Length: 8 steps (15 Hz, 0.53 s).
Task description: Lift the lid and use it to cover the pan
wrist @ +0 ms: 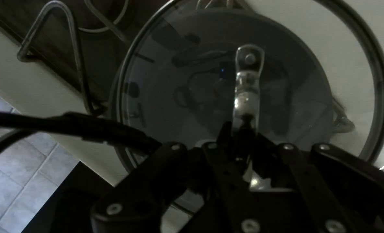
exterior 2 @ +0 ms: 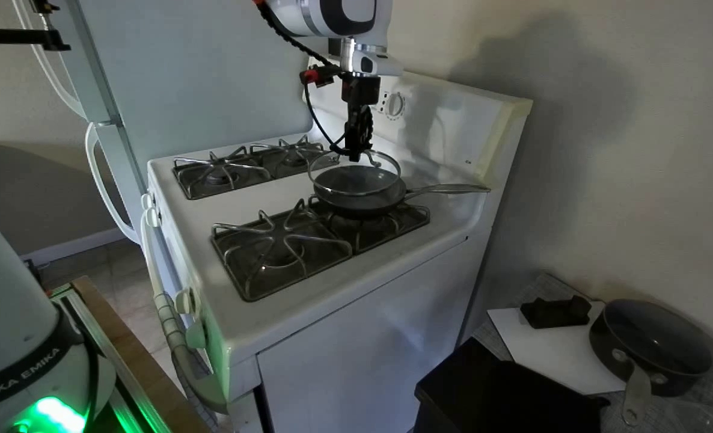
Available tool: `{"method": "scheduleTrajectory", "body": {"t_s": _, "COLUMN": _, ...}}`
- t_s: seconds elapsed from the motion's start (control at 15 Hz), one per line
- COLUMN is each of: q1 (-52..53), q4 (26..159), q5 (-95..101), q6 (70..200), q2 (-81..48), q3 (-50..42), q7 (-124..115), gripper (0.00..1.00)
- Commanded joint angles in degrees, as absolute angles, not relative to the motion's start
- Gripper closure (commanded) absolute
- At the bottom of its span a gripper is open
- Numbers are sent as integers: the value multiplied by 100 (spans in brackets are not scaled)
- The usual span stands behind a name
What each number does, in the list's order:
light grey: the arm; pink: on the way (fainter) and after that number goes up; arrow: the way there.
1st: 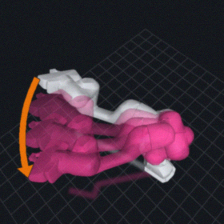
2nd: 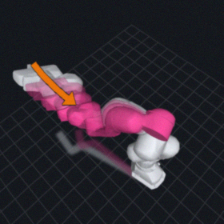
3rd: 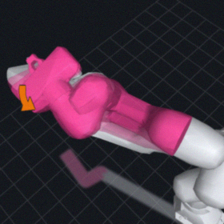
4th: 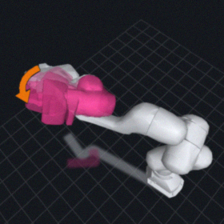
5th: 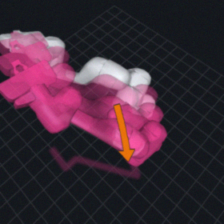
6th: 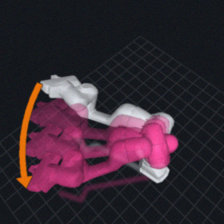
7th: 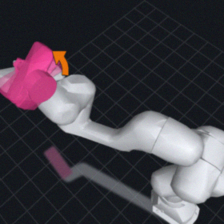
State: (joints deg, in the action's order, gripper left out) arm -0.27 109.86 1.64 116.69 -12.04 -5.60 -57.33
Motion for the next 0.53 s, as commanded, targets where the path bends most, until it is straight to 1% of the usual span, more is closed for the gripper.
{"method": "scheduleTrajectory", "body": {"t_s": 0.0, "q1": -47, "q4": 10955, "q5": 123, "q6": 11812, "q2": -1238, "q3": -597, "q7": -5990, "gripper": 100}}
{"method": "scheduleTrajectory", "body": {"t_s": 0.47, "q1": -68, "q4": 10966, "q5": 162, "q6": 11773, "q2": -1329, "q3": -659, "q7": -5992, "gripper": 100}}
